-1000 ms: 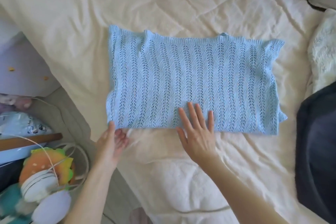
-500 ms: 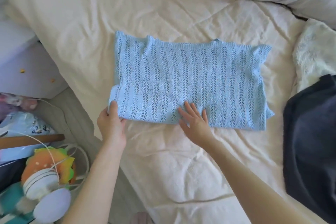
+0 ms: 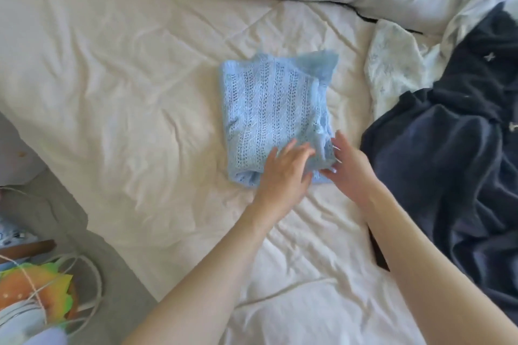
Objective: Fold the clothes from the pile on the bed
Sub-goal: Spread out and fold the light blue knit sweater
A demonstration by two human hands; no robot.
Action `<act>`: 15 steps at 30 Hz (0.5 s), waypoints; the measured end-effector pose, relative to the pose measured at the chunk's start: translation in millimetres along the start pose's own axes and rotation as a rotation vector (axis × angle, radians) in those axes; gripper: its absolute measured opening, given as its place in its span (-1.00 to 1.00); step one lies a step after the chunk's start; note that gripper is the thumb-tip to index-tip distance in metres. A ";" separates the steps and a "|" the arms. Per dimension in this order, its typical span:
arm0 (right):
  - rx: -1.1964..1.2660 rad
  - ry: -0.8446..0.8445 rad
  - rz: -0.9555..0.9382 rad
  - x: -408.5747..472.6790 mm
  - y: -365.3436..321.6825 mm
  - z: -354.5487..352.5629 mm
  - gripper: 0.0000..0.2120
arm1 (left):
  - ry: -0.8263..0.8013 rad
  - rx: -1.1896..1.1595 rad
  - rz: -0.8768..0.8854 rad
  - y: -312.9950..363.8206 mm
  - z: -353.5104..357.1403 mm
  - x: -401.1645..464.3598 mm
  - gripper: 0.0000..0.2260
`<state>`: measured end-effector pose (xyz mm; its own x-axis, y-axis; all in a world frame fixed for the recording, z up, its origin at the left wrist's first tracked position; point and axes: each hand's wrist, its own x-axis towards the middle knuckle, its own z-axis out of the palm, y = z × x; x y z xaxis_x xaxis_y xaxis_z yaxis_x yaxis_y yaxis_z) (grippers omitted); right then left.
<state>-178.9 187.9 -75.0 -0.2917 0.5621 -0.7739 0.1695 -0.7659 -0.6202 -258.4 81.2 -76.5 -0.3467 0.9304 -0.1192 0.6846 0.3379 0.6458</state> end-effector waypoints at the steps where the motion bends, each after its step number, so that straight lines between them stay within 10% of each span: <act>1: -0.143 0.070 0.011 7.9 3.2 -9.2 -0.80 | 0.011 0.082 -0.024 -11.5 2.3 -9.2 -0.60; 9: -0.425 0.244 -0.171 33.3 12.6 -12.3 -0.97 | 0.137 0.254 -0.183 -77.0 -15.4 -42.7 -0.45; 15: -0.593 0.418 -0.244 32.9 23.4 -41.2 -0.97 | 0.118 0.338 0.046 -85.9 -7.9 -54.5 -0.49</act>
<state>-145.7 201.3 -120.2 -0.0256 0.8555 -0.5171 0.6573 -0.3753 -0.6535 -303.3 0.3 -119.6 -0.3685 0.9296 0.0048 0.8678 0.3421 0.3604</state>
